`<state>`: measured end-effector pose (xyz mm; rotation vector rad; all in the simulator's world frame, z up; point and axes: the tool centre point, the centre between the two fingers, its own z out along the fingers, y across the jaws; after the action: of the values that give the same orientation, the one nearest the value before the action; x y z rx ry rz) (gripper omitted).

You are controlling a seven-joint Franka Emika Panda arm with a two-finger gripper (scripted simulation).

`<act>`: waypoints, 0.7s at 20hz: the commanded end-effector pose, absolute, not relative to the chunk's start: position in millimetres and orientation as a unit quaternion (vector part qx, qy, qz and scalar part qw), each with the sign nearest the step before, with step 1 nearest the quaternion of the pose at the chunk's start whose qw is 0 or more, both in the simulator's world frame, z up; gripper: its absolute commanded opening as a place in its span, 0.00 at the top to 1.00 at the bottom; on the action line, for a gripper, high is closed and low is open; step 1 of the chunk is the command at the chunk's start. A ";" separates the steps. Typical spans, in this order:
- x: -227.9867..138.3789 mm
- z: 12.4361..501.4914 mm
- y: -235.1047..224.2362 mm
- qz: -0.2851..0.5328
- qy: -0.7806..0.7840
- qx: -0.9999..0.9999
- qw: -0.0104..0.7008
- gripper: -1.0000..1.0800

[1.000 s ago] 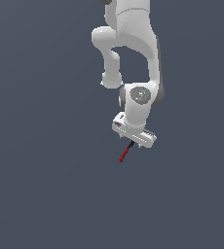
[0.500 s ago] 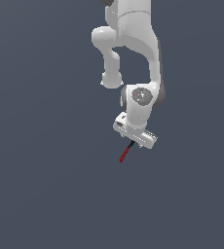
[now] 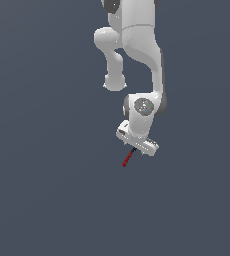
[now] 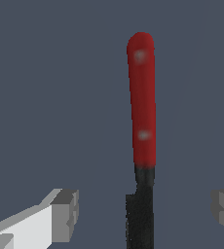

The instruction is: Pick up the object and move it to a goal position.

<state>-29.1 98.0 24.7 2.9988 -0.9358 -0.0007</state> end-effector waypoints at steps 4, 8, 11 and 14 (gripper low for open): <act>-28.5 8.9 98.0 0.000 -0.299 0.954 0.000 0.04; -28.2 7.9 98.1 0.000 -0.299 0.954 0.000 1.00; -28.2 7.9 98.1 0.000 -0.299 0.954 0.000 1.00; -28.2 7.9 98.1 0.000 -0.299 0.954 0.000 1.00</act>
<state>-28.3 97.1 9.5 2.9976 -0.9400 0.0003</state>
